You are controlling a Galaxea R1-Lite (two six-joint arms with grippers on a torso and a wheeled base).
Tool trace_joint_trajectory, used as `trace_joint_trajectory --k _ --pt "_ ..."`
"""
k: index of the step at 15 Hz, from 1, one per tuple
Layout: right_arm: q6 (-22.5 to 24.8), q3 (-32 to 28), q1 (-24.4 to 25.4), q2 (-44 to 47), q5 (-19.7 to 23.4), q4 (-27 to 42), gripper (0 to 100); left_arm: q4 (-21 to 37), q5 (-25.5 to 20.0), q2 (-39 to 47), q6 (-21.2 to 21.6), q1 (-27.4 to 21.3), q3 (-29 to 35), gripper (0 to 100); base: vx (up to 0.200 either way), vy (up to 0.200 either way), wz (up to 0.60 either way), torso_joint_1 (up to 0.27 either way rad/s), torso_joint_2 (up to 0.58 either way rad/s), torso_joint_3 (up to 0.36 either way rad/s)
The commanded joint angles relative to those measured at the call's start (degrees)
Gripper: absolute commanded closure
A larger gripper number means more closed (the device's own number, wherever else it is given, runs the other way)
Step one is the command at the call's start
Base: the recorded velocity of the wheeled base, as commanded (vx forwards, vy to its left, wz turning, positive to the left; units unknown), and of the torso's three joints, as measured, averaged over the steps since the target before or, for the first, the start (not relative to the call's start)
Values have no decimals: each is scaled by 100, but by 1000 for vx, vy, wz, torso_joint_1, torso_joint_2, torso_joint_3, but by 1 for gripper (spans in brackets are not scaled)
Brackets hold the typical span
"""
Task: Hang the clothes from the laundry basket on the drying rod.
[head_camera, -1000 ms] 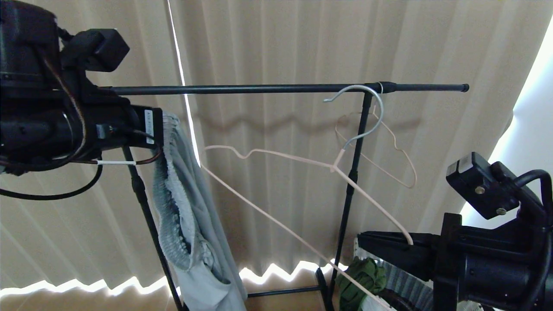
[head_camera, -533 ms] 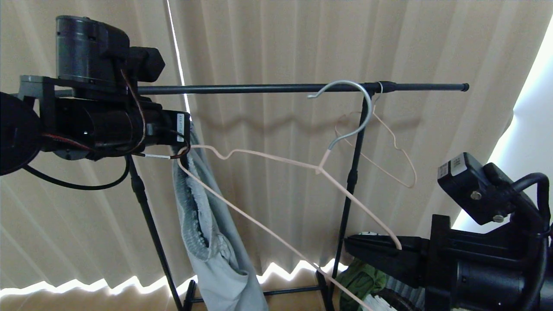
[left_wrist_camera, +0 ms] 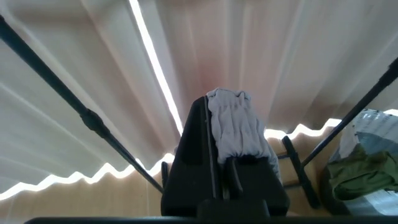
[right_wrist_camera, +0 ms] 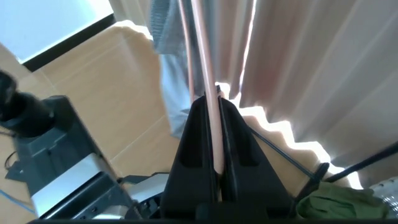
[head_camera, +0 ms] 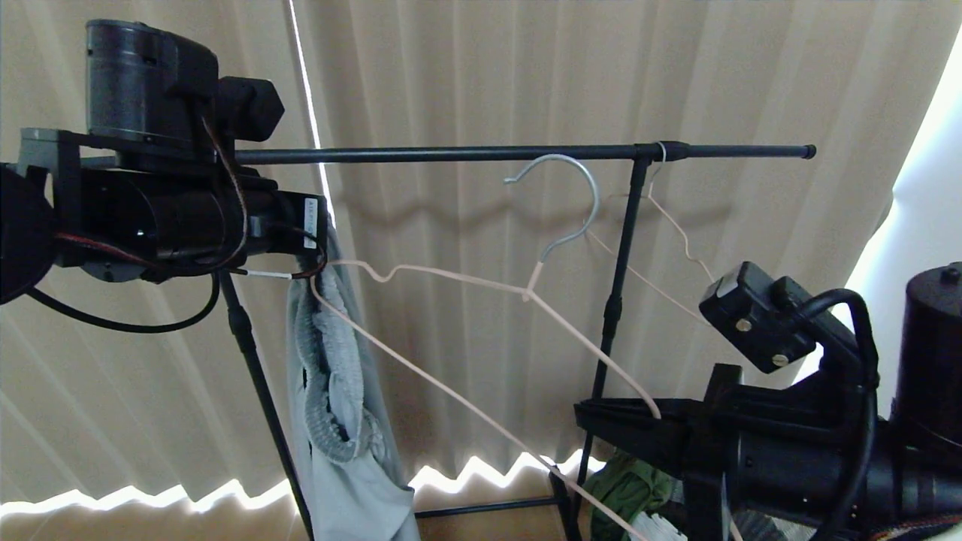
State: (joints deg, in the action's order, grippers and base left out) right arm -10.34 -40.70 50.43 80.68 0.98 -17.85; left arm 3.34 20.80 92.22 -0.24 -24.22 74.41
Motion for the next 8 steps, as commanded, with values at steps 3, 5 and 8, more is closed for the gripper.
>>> trace_joint_trajectory --k 3,5,8 --pt "-390 -561 -113 660 -27 -8 100 35 302 -134 -20 -135 -23 100 0 0 0 0 0 0" --pt "-724 -684 -113 792 -45 9 100 26 399 -126 -28 -153 -23 100 0 0 0 0 0 0" --pt "-882 -579 169 774 -80 80 100 -9 416 -108 -37 -144 -6 100 0 0 0 0 0 0"
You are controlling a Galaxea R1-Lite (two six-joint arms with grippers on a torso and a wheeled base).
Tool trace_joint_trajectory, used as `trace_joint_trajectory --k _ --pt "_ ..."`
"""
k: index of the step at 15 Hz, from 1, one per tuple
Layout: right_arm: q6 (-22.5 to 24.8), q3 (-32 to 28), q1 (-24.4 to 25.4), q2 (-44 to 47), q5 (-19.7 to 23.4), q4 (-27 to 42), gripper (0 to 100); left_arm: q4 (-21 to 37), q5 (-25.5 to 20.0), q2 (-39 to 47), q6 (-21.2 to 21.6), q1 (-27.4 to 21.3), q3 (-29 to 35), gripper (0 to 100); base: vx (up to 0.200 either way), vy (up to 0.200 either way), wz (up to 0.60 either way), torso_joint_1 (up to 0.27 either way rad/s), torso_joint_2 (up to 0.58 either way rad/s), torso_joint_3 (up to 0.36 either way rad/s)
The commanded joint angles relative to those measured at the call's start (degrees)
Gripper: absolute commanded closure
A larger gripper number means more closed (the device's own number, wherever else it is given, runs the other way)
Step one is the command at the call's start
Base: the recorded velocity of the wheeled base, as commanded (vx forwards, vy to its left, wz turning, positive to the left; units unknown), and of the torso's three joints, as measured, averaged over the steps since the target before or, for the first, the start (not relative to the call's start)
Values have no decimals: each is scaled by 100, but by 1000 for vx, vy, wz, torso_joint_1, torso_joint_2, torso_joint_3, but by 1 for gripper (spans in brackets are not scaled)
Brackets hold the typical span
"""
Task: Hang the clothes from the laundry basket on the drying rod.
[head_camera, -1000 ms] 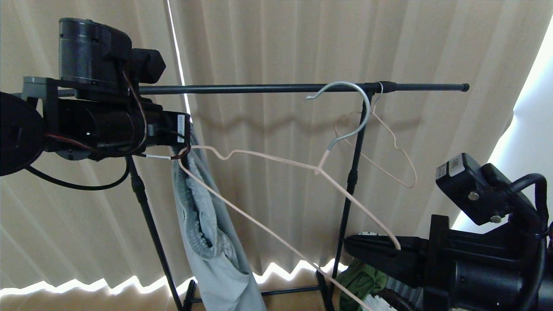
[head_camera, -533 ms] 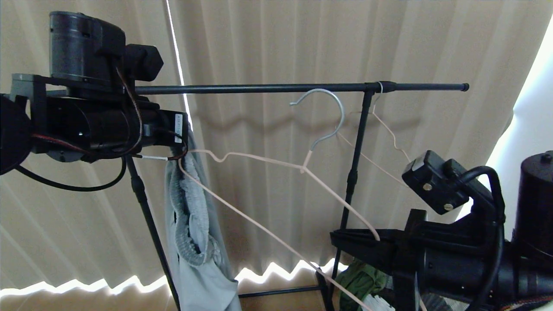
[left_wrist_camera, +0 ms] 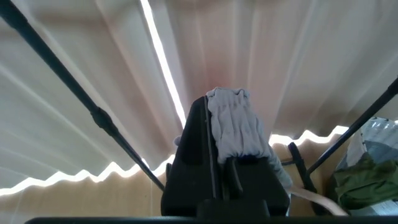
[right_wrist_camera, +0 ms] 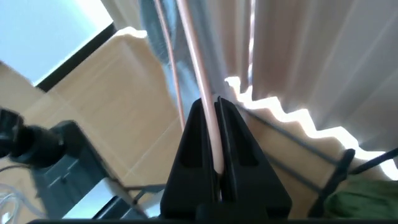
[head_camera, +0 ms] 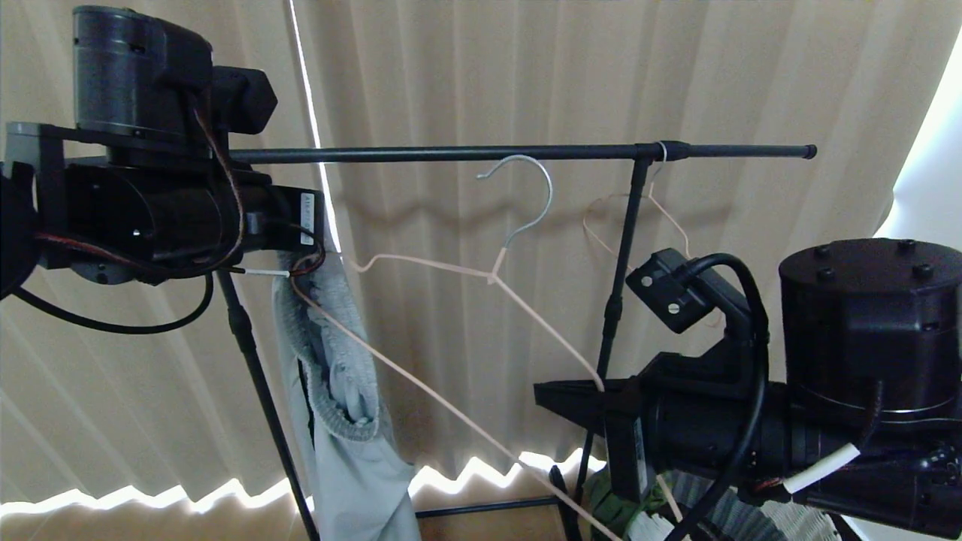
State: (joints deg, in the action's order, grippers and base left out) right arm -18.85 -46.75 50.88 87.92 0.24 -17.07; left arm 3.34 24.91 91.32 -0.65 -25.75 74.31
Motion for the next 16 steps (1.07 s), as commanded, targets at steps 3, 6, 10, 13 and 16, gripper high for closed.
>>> trace_joint_trajectory --k 3,6,10,13,16 --pt "-304 -89 141 129 -183 169 100 9 32 -18 -6 8 -5 100 0 0 0 0 0 0" --pt "-488 -220 62 314 -613 204 100 53 252 -35 29 17 -110 100 0 0 0 0 0 0" --pt "-550 -510 -140 507 -771 204 100 448 252 -53 21 -44 -189 100 0 0 0 0 0 0" --pt "-550 -616 -140 604 -771 160 100 606 252 -70 -23 -255 -189 100 0 0 0 0 0 0" --pt "-524 -625 -87 604 -728 142 100 571 243 -53 -58 -493 -110 100 0 0 0 0 0 0"
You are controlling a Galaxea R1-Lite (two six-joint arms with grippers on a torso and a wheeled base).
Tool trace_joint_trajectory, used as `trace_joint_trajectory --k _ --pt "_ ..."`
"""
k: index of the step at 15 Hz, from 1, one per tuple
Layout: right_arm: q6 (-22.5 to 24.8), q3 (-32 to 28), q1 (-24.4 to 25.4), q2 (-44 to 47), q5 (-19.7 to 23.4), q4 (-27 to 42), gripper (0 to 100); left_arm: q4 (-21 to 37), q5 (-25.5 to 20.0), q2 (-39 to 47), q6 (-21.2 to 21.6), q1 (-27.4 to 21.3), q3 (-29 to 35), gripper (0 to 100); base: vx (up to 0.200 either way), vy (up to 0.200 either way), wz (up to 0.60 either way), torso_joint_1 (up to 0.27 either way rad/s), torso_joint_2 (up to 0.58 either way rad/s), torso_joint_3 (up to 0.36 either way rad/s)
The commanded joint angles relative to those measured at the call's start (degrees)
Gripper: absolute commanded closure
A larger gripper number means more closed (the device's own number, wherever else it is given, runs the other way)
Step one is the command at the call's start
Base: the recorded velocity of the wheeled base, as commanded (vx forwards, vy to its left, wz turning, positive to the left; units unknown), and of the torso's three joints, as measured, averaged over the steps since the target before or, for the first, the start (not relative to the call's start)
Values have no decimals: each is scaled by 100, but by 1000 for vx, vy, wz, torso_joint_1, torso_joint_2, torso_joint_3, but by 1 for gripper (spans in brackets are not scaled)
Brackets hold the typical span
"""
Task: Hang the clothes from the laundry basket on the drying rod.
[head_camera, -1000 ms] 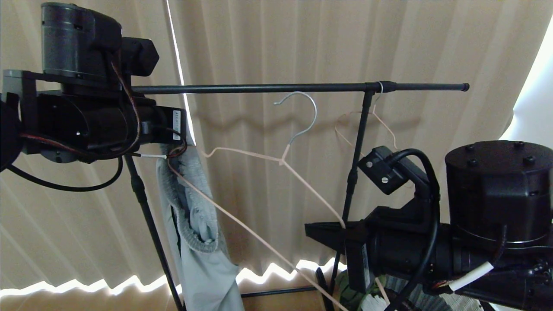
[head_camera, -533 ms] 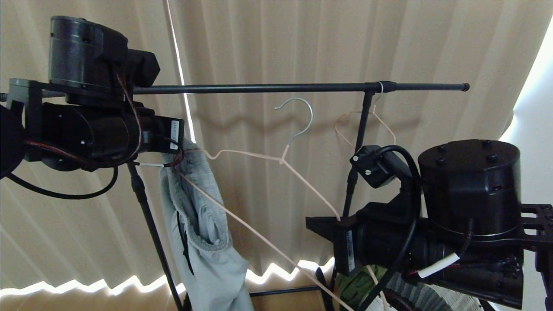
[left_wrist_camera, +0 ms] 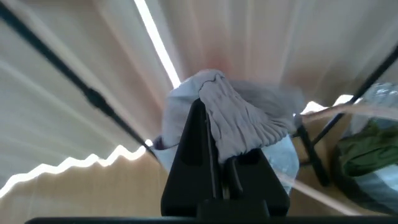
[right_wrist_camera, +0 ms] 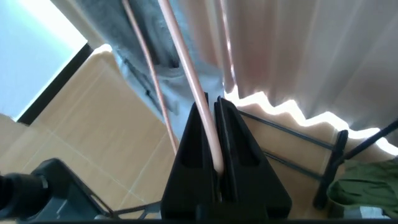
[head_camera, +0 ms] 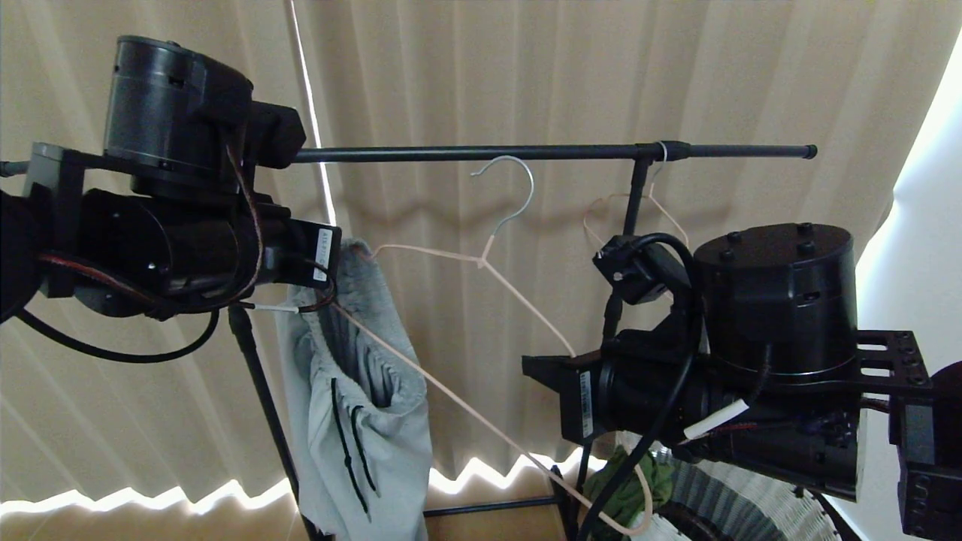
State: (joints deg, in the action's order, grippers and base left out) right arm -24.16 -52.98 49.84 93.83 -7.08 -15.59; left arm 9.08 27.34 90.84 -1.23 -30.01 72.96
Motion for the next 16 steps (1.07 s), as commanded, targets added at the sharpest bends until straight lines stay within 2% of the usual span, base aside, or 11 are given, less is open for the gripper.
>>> trace_joint_trajectory --k 1,3,5,6,7,8,10,11,12,16 --pt "8 -2 17 12 5 -5 100 -3 -1 -5 0 -66 25 100 0 0 0 0 0 0" --pt "69 -37 35 74 14 4 100 6 -89 -32 9 -215 131 100 0 0 0 0 0 0" --pt "403 -11 17 109 14 -5 100 32 -405 -137 44 -488 183 100 0 0 0 0 0 0" --pt "614 -11 0 153 14 -5 100 41 -924 -243 114 -602 175 100 0 0 0 0 0 0" --pt "667 -19 -26 188 14 -14 100 41 -1100 -269 185 -620 175 100 0 0 0 0 0 0" --pt "781 -19 -132 276 14 -128 100 32 -1513 -313 352 -655 175 100 0 0 0 0 0 0" --pt "843 -11 -193 408 23 -348 100 -12 -1891 -313 448 -708 210 100 0 0 0 0 0 0" --pt "852 -19 -202 496 49 -480 100 -12 -2277 -313 457 -787 271 100 0 0 0 0 0 0" --pt "878 -28 -202 522 58 -515 100 -12 -2462 -313 457 -848 280 100 0 0 0 0 0 0" --pt "1010 -19 -237 461 58 -515 100 -3 -2523 -322 475 -980 148 100 0 0 0 0 0 0"
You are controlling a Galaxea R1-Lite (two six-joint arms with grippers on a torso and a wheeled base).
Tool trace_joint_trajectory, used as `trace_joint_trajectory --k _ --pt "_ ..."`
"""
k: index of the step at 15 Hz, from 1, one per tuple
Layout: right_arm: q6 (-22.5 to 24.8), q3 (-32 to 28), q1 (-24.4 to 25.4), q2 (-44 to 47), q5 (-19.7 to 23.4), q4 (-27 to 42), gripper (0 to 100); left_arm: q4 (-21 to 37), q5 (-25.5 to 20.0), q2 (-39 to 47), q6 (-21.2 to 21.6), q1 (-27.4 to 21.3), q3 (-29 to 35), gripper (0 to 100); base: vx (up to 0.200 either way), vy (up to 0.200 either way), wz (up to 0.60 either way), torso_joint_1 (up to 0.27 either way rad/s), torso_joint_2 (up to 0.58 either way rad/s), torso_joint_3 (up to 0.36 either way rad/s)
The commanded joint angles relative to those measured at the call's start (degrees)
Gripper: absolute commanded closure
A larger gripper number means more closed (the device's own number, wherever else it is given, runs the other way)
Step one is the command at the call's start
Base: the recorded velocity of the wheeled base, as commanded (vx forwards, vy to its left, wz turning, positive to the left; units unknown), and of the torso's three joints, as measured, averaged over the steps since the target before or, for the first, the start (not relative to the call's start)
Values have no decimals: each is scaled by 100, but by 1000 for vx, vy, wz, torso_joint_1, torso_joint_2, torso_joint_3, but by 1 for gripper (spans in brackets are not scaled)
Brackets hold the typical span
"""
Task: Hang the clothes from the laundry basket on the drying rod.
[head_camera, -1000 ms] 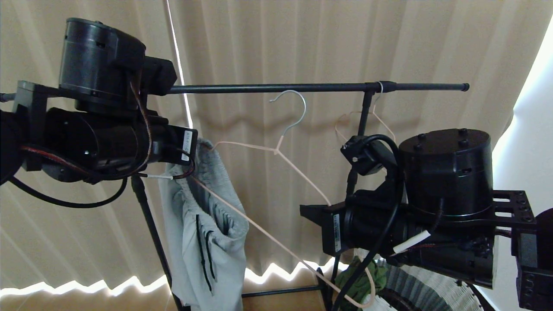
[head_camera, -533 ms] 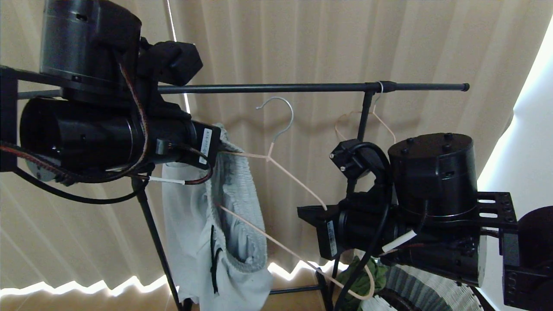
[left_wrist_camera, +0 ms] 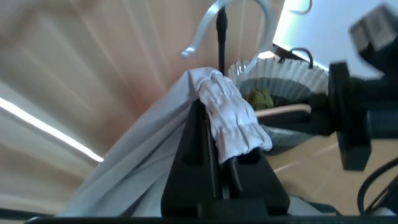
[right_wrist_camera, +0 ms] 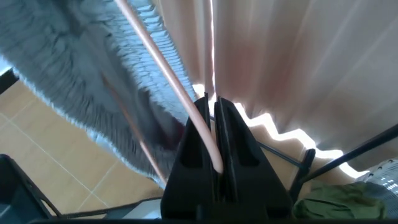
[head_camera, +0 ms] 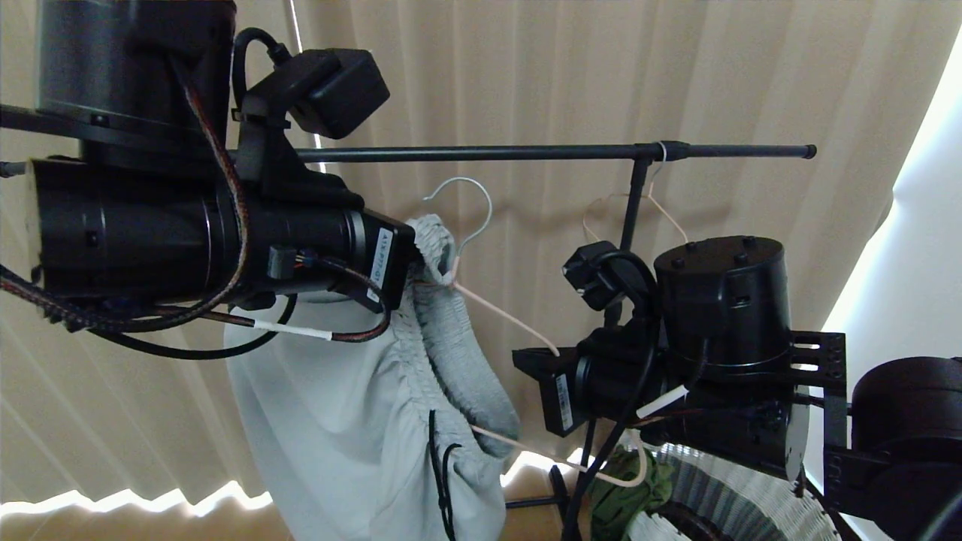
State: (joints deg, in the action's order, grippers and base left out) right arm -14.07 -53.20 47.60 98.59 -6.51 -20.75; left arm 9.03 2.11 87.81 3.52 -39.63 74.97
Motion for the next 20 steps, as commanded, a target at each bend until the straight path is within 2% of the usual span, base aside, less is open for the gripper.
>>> trace_joint_trajectory --k 1,3,4,8,14,17,18,19,20 --pt "1 3 -67 -24 1 1 100 2 0 -53 -1 -9 -106 100 0 0 0 0 0 0" --pt "1 3 -164 -68 -8 1 100 2 9 -168 70 -9 -237 100 0 0 0 0 0 0" --pt "1 11 -181 -111 -8 1 100 2 18 -212 131 -9 -264 0 0 0 0 0 0 0" --pt "1 3 -471 -191 -8 -8 100 20 44 -387 368 26 -273 0 0 0 0 0 0 0" --pt "-8 20 -577 -366 -8 -8 100 2 44 -440 439 34 -404 0 0 0 0 0 0 0" --pt "387 90 -893 -568 9 9 100 -332 -18 -730 1397 491 -879 0 0 0 0 0 0 0" --pt "651 117 -1007 -718 88 9 100 -947 -185 -783 2100 817 -1222 0 0 0 0 0 0 0" --pt "818 126 -1060 -823 308 27 100 -1431 -562 -774 2583 1089 -1433 0 0 0 0 0 0 0" --pt "941 170 -1078 -885 466 18 100 -1721 -914 -748 2891 1274 -1565 0 0 0 0 0 0 0"
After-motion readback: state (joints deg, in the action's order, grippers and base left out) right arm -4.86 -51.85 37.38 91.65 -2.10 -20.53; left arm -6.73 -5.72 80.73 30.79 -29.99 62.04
